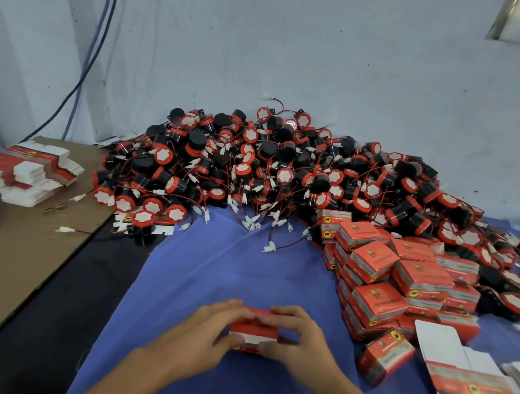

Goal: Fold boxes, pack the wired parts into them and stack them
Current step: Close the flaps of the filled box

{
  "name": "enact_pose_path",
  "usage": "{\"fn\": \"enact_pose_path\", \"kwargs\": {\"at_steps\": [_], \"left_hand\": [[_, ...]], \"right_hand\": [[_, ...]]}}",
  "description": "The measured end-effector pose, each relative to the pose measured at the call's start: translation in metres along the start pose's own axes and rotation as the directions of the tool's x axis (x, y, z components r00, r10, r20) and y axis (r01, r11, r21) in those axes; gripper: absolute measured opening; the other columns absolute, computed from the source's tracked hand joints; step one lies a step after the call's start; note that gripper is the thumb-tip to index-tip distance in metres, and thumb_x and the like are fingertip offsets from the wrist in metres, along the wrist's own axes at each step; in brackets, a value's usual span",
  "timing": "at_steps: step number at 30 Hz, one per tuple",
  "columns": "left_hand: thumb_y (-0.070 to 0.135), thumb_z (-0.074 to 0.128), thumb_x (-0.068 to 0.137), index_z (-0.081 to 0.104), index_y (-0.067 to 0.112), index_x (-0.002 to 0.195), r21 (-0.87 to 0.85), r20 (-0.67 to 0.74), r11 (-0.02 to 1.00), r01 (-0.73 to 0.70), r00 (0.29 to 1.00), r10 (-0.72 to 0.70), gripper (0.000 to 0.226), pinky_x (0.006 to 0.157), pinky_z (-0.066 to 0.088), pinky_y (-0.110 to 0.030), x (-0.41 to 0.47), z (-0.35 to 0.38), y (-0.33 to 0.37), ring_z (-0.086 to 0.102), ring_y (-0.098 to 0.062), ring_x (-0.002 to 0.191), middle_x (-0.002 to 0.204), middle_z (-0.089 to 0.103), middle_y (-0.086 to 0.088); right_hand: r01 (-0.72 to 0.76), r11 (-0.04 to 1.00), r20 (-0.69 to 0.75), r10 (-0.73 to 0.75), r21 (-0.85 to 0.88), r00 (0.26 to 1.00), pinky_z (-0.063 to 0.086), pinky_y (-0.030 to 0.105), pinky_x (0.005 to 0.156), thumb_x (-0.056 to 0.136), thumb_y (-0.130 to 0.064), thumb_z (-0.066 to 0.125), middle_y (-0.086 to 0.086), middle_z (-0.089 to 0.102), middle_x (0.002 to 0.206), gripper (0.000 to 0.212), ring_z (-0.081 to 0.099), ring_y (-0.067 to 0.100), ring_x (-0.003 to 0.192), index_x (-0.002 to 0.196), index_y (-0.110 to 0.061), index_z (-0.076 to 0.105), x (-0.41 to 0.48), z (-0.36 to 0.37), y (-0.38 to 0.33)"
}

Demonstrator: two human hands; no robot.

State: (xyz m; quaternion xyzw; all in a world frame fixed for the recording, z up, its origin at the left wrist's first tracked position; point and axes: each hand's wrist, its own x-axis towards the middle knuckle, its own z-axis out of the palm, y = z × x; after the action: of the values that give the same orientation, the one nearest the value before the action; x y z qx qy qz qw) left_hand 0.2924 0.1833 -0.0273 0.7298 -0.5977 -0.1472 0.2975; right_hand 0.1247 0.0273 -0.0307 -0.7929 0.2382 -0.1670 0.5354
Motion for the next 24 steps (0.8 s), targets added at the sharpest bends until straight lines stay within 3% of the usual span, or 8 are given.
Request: {"fn": "enact_pose_path", "kwargs": {"at_steps": [4,7,11,14,17,19,21,24], "left_hand": [[0.036,0.054,0.101,0.055,0.044,0.127,0.03,-0.054,1.0,-0.005,0.999,0.006,0.027,0.1,0.028,0.002,0.001,0.006,-0.004,0.03,0.02,0.135,0.139,0.052,0.026],[0.034,0.049,0.105,0.056,0.04,0.13,0.041,-0.07,0.999,-0.015,0.997,0.018,0.027,0.099,0.029,0.0,0.001,0.005,-0.003,0.027,0.024,0.133,0.137,0.053,0.027],[0.03,0.047,0.106,0.055,0.039,0.126,0.058,-0.061,0.998,-0.016,0.998,0.02,0.024,0.1,0.043,-0.021,0.0,0.003,0.007,0.039,0.001,0.14,0.137,0.059,0.013],[0.039,0.042,0.107,0.042,0.05,0.136,0.167,-0.047,0.986,-0.005,0.999,0.013,0.032,0.099,0.047,-0.027,-0.008,0.01,0.003,0.045,-0.011,0.139,0.16,0.035,0.012],[0.025,0.048,0.105,0.036,0.047,0.15,0.285,-0.108,0.958,0.0,0.994,0.032,0.051,0.102,0.048,-0.027,-0.02,0.023,0.001,0.044,-0.014,0.141,0.164,0.013,0.019],[0.016,0.074,0.089,0.053,0.031,0.145,0.338,-0.149,0.939,-0.061,0.982,0.117,0.062,0.087,0.056,-0.021,-0.027,0.032,0.006,0.049,-0.014,0.137,0.157,0.031,0.013],[0.01,0.091,0.063,0.064,0.022,0.135,0.429,-0.181,0.903,-0.027,0.977,0.115,0.079,0.065,0.057,-0.014,-0.031,0.037,0.011,0.055,-0.015,0.132,0.149,0.051,0.005],[-0.004,0.078,0.06,0.069,0.018,0.129,0.454,-0.214,0.888,-0.07,0.959,0.185,0.073,0.055,0.056,-0.013,-0.028,0.044,0.009,0.059,-0.015,0.127,0.14,0.061,0.001]], "right_hand": [[0.118,0.98,-0.054,-0.128,-0.161,0.99,0.047,0.009,0.091,0.079,-0.027,0.085,-0.021,0.057,0.123,0.042,0.056,-0.009,0.116,0.103,-0.058,0.07,-0.003,0.005,0.008],[0.167,0.949,-0.024,-0.18,-0.269,0.983,0.041,0.003,0.092,0.088,-0.032,0.076,-0.027,0.053,0.13,0.049,0.049,-0.015,0.121,0.114,-0.068,0.056,-0.001,0.002,0.009],[0.198,0.915,0.006,-0.21,-0.352,0.978,0.038,0.003,0.097,0.095,-0.03,0.069,-0.022,0.049,0.141,0.05,0.045,-0.011,0.127,0.119,-0.07,0.05,-0.004,0.001,0.012],[0.273,0.865,0.034,-0.286,-0.422,0.958,0.03,0.0,0.103,0.098,-0.034,0.064,-0.02,0.037,0.151,0.04,0.036,-0.007,0.137,0.124,-0.063,0.054,-0.013,0.003,0.016],[0.348,0.765,0.032,-0.395,-0.541,0.918,0.036,0.016,0.112,0.101,-0.034,0.058,-0.012,0.031,0.159,0.038,0.035,0.003,0.143,0.138,-0.044,0.056,-0.024,0.01,0.024],[0.348,0.683,-0.006,-0.458,-0.642,0.889,0.053,0.024,0.099,0.095,-0.026,0.069,-0.005,0.042,0.156,0.045,0.049,0.011,0.138,0.138,-0.037,0.059,-0.03,0.015,0.026],[0.338,0.632,-0.002,-0.473,-0.697,0.881,0.061,0.023,0.071,0.077,-0.017,0.086,0.002,0.056,0.146,0.061,0.065,0.017,0.121,0.133,-0.03,0.066,-0.035,0.02,0.024],[0.285,0.642,-0.055,-0.456,-0.712,0.888,0.059,0.024,0.057,0.061,-0.008,0.094,0.009,0.064,0.136,0.069,0.074,0.019,0.101,0.125,-0.023,0.072,-0.037,0.028,0.026]]}}
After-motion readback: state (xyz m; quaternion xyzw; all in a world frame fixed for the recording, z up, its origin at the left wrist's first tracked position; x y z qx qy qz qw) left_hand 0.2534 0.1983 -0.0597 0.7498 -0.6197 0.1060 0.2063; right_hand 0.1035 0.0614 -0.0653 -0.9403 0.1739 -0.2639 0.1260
